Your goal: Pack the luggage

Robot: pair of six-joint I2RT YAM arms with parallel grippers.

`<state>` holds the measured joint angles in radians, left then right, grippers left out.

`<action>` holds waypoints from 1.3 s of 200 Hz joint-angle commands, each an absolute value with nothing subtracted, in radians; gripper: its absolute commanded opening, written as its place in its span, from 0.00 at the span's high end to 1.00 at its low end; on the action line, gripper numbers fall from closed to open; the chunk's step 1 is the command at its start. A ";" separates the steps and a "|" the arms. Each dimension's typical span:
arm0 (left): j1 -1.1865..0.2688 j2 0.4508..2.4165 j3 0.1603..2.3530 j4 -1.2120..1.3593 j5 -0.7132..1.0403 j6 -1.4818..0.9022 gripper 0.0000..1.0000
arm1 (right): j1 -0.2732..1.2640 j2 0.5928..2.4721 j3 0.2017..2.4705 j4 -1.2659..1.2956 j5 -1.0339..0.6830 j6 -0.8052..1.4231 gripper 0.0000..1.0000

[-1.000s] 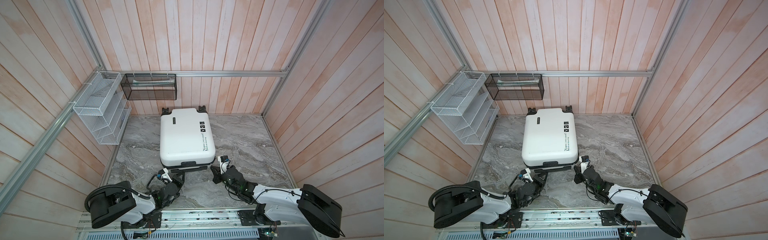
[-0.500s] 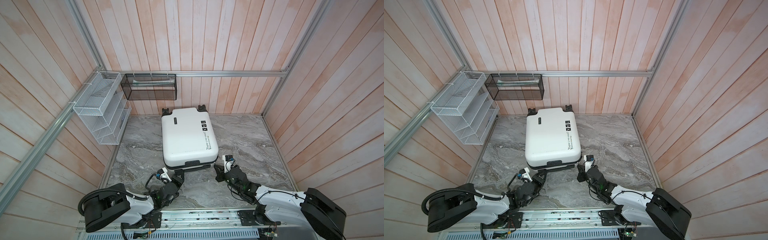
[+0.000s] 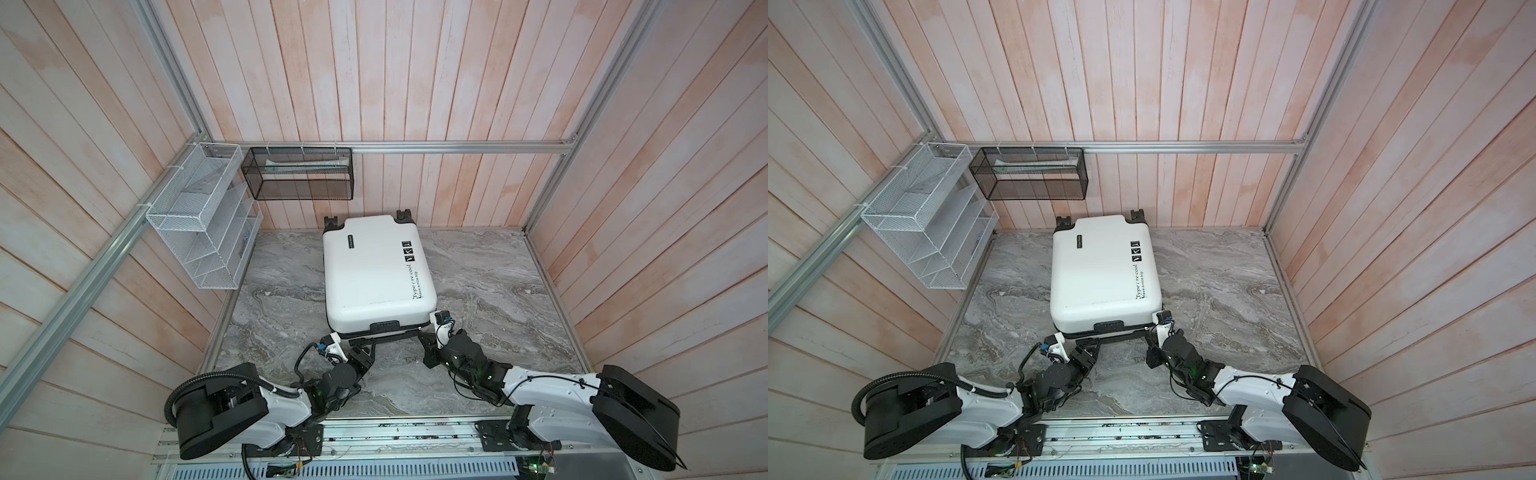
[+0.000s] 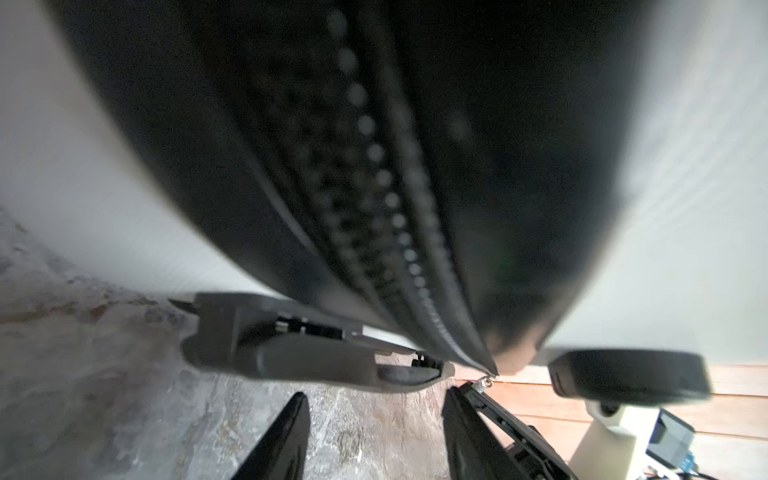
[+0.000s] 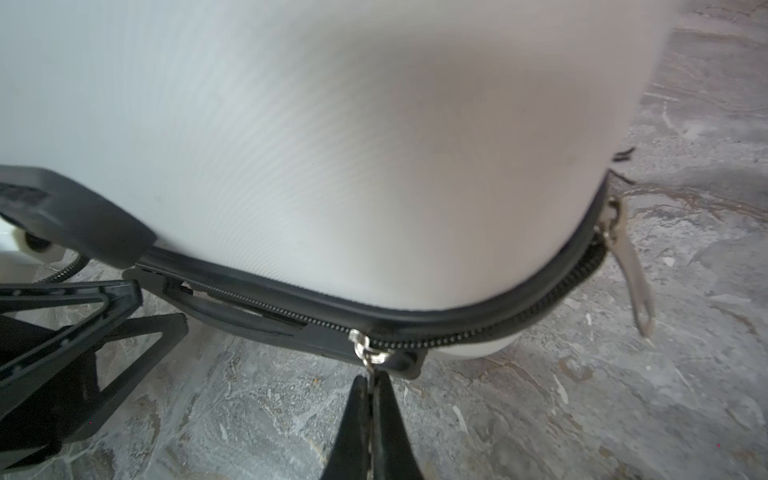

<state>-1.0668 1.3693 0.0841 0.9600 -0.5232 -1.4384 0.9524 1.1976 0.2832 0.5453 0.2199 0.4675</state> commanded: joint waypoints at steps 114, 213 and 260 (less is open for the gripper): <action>-1.071 1.824 0.197 1.444 -0.509 -1.489 0.62 | 0.968 1.166 0.293 0.466 0.183 0.442 1.00; -1.057 1.887 0.242 1.481 -0.534 -1.472 0.77 | 0.967 1.168 0.284 0.465 0.194 0.445 1.00; -1.057 1.882 0.221 1.493 -0.544 -1.480 0.86 | 0.955 1.116 0.256 0.426 0.272 0.475 1.00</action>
